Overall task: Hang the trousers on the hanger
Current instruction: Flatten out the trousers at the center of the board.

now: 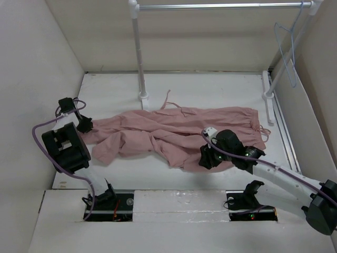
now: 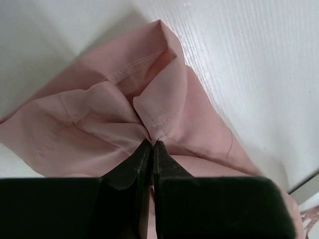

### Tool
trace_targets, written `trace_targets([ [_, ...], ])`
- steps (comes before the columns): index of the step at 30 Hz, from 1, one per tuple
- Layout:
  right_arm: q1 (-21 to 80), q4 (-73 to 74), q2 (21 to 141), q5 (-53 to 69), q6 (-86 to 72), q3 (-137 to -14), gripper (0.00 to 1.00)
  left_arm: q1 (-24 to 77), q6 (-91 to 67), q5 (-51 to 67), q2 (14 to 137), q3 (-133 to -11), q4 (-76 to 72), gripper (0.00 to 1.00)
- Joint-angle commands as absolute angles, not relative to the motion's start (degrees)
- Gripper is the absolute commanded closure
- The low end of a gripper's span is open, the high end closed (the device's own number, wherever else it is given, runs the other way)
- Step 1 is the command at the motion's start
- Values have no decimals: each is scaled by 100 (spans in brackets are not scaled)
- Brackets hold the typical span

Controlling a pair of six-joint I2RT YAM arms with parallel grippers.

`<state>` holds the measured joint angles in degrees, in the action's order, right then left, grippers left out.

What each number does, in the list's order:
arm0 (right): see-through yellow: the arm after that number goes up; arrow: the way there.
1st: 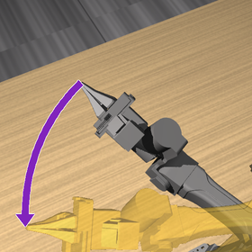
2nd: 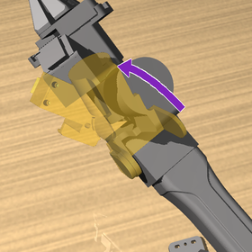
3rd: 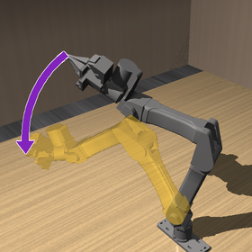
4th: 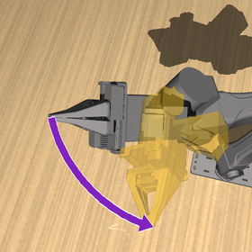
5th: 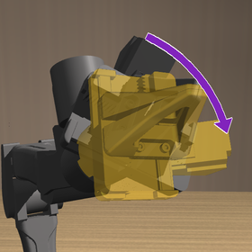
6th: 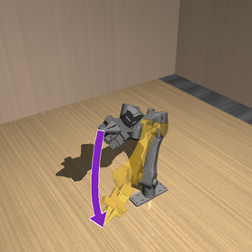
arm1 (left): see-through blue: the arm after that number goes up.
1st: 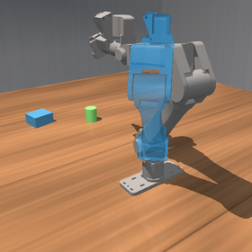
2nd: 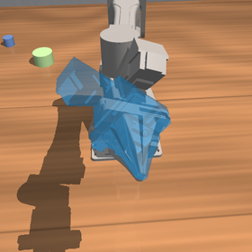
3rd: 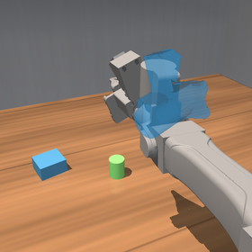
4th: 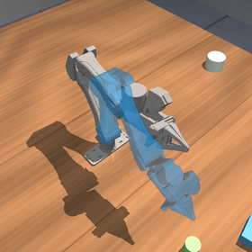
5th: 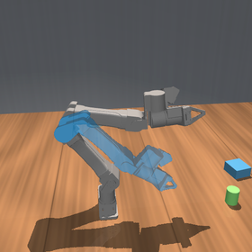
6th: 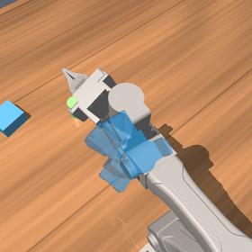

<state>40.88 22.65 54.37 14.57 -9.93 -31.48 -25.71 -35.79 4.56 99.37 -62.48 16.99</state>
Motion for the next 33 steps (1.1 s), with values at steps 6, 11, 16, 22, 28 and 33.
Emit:
trace_targets([
  [6,4219,2074,5476,624,-1090,-3647,47,-2049,-3954,449,8239,-7214,2021,100],
  [11,4087,2056,5581,686,-906,-3770,45,-1521,-4218,333,8243,-9042,2407,100],
  [16,3885,2258,5459,607,-800,-3867,38,-1521,-4114,274,8586,-9676,2435,100],
  [22,3586,2575,5089,633,-694,-3832,35,-2003,-3772,879,9692,-9097,2424,20],
  [28,3104,2979,4808,352,-694,-3788,30,-2004,-3410,818,9407,-8493,2603,9],
  [33,2637,2708,4641,676,-659,-3753,81,-1872,-3515,240,7161,-6735,2732,20],
])
